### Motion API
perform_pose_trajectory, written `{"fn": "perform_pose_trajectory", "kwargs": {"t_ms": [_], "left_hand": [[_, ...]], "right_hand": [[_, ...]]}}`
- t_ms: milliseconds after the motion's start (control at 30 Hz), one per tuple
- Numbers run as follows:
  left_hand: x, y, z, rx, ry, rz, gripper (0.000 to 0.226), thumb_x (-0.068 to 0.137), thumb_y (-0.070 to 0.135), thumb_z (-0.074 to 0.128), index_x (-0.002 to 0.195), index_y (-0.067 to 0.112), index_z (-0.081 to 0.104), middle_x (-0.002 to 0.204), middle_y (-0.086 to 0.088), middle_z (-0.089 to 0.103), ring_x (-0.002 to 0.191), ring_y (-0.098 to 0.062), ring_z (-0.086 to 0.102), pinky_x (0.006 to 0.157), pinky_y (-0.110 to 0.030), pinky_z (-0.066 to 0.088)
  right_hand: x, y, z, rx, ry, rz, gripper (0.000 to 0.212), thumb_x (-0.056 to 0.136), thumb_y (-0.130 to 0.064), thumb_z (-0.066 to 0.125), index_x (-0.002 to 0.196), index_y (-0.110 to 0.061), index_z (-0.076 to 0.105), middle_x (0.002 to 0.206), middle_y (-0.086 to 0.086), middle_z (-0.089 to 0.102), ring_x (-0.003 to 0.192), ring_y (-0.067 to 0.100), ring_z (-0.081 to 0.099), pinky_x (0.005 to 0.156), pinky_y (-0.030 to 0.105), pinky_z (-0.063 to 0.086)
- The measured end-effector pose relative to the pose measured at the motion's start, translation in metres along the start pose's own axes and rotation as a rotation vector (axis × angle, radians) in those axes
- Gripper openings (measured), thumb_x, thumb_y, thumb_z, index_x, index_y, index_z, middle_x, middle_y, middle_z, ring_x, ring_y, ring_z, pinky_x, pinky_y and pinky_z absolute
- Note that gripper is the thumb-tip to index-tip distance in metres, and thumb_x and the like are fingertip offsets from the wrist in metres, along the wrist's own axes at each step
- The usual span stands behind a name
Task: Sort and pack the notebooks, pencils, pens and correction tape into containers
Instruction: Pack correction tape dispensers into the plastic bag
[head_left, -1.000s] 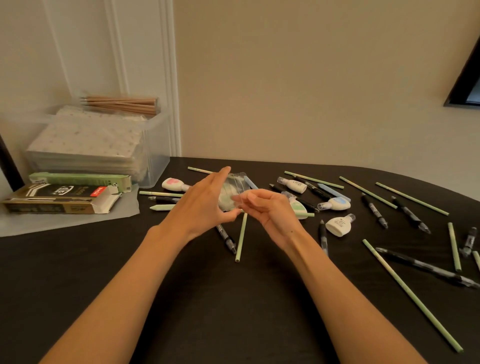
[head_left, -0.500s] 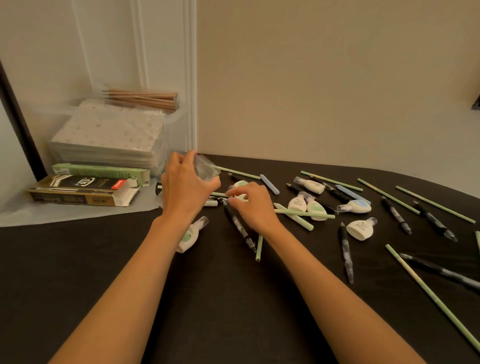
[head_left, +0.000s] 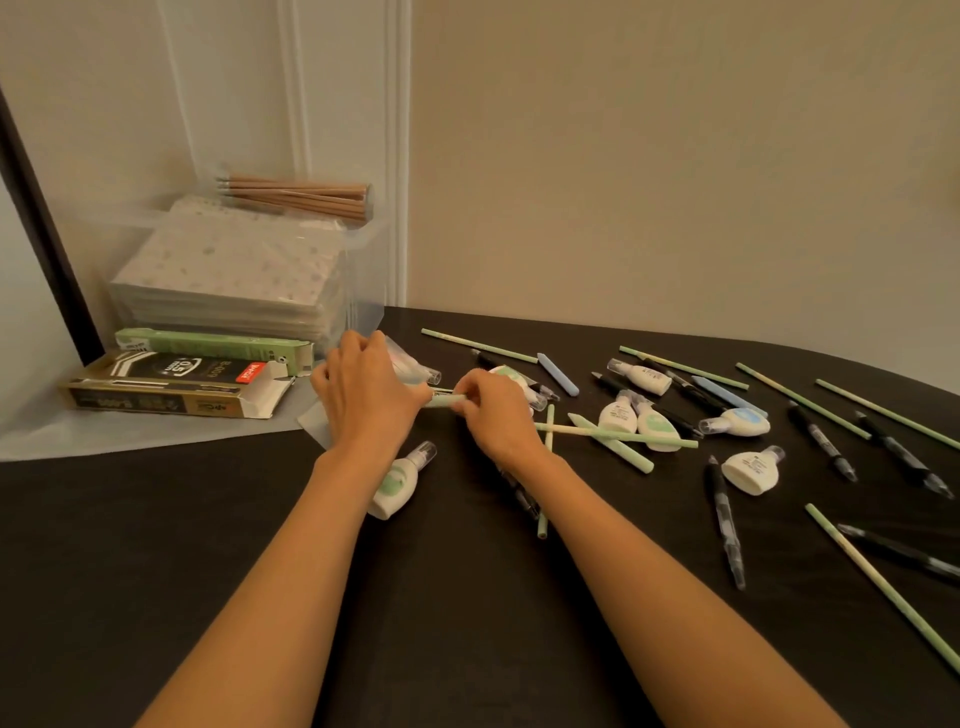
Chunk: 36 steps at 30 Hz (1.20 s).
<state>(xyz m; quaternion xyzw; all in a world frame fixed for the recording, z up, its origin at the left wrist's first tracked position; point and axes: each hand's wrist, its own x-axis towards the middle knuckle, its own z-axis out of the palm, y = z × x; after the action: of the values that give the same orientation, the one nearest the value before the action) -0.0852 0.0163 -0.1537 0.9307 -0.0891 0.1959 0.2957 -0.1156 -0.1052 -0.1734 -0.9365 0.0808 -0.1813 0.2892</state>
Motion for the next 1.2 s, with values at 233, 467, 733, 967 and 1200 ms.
{"fn": "perform_pose_trajectory", "kwargs": {"t_ms": [233,467,733,967,1200], "left_hand": [[-0.008,0.009,0.0,0.026,-0.027,0.101,0.062,0.077,0.032,0.069,0.132,0.014,0.044,0.127,-0.007,0.043,0.122,-0.026,0.037,0.108,-0.038,0.021],[-0.024,0.029,0.002,0.005,-0.11,0.361,0.068,0.079,0.036,0.068,0.138,0.018,0.039,0.131,-0.003,0.041,0.123,-0.021,0.036,0.106,-0.035,0.02],[-0.032,0.036,-0.001,0.021,-0.147,0.515,0.068,0.08,0.037,0.067,0.14,0.023,0.036,0.133,0.003,0.041,0.126,-0.016,0.034,0.109,-0.034,0.014],[-0.034,0.041,0.0,0.039,-0.219,0.489,0.071,0.079,0.035,0.069,0.14,0.022,0.036,0.133,0.002,0.041,0.124,-0.017,0.036,0.107,-0.034,0.019],[-0.035,0.043,-0.002,0.009,-0.209,0.463,0.072,0.079,0.033,0.068,0.141,0.018,0.036,0.132,-0.001,0.042,0.122,-0.019,0.037,0.105,-0.033,0.021]], "right_hand": [[-0.016,0.016,-0.046,1.158,0.236,0.391,0.008,0.088,0.003,0.053,0.094,-0.003,0.053,0.09,0.007,0.063,0.074,0.017,0.071,0.079,0.026,0.057],[-0.038,0.024,-0.061,1.378,-0.119,0.433,0.015,0.084,0.01,0.053,0.095,0.0,0.056,0.1,0.018,0.062,0.076,0.02,0.07,0.067,0.023,0.058],[-0.04,0.038,-0.067,1.0,-0.269,0.313,0.023,0.087,-0.002,0.057,0.109,-0.003,0.063,0.094,0.008,0.066,0.081,0.013,0.061,0.081,0.023,0.049],[-0.038,0.037,-0.076,1.443,0.135,0.342,0.009,0.092,-0.003,0.051,0.086,-0.002,0.058,0.083,0.012,0.067,0.066,0.016,0.07,0.065,0.021,0.058],[-0.044,0.028,-0.063,1.07,-0.058,0.257,0.012,0.088,-0.006,0.06,0.099,-0.006,0.061,0.087,0.006,0.065,0.072,0.009,0.062,0.066,0.018,0.052]]}}
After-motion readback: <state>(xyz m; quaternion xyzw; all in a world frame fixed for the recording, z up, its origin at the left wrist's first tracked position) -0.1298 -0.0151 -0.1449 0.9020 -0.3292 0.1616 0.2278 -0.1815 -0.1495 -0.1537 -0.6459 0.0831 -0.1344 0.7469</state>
